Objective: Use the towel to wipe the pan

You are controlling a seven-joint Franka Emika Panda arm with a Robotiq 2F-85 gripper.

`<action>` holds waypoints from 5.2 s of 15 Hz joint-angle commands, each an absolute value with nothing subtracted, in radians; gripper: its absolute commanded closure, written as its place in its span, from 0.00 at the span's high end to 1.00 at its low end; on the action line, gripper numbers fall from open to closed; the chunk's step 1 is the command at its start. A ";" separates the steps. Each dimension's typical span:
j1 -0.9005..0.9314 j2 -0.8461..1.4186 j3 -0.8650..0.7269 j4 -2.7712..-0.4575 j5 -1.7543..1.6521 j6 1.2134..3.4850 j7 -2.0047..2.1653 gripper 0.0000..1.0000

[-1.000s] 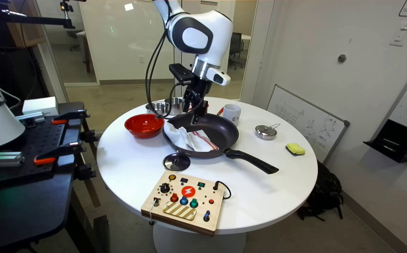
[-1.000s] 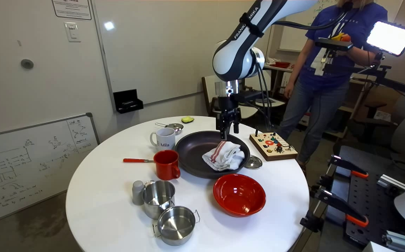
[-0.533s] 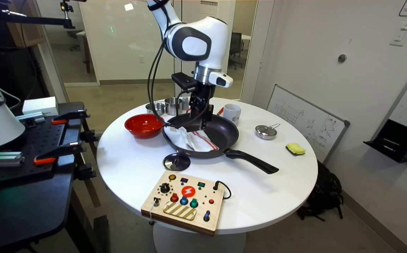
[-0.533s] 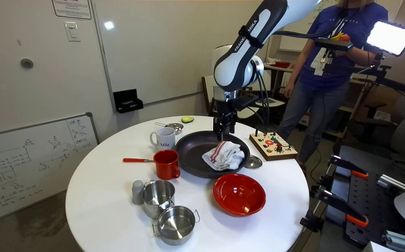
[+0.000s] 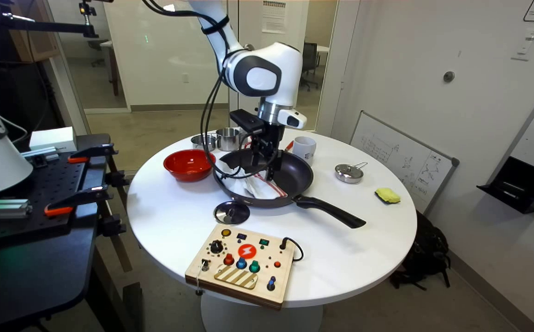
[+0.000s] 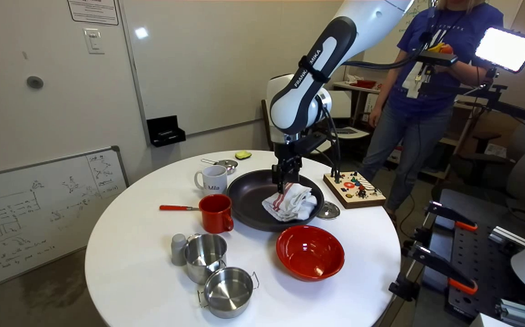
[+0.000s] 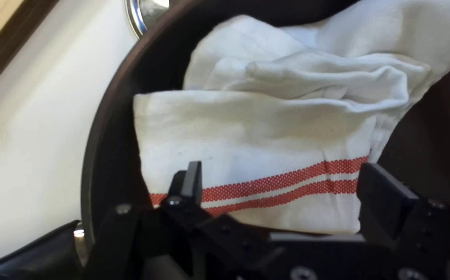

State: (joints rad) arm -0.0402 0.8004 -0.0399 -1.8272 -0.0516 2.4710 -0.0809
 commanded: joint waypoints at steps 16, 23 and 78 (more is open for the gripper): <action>-0.045 1.020 -0.029 -1.510 -0.174 2.231 -0.262 0.03; -0.053 1.014 -0.018 -1.547 -0.297 2.458 -0.413 0.04; -0.042 0.912 0.136 -1.626 -0.284 2.175 -1.346 0.04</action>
State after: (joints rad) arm -0.0322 0.8821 0.1136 -1.6864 -0.3484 2.2079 -1.3228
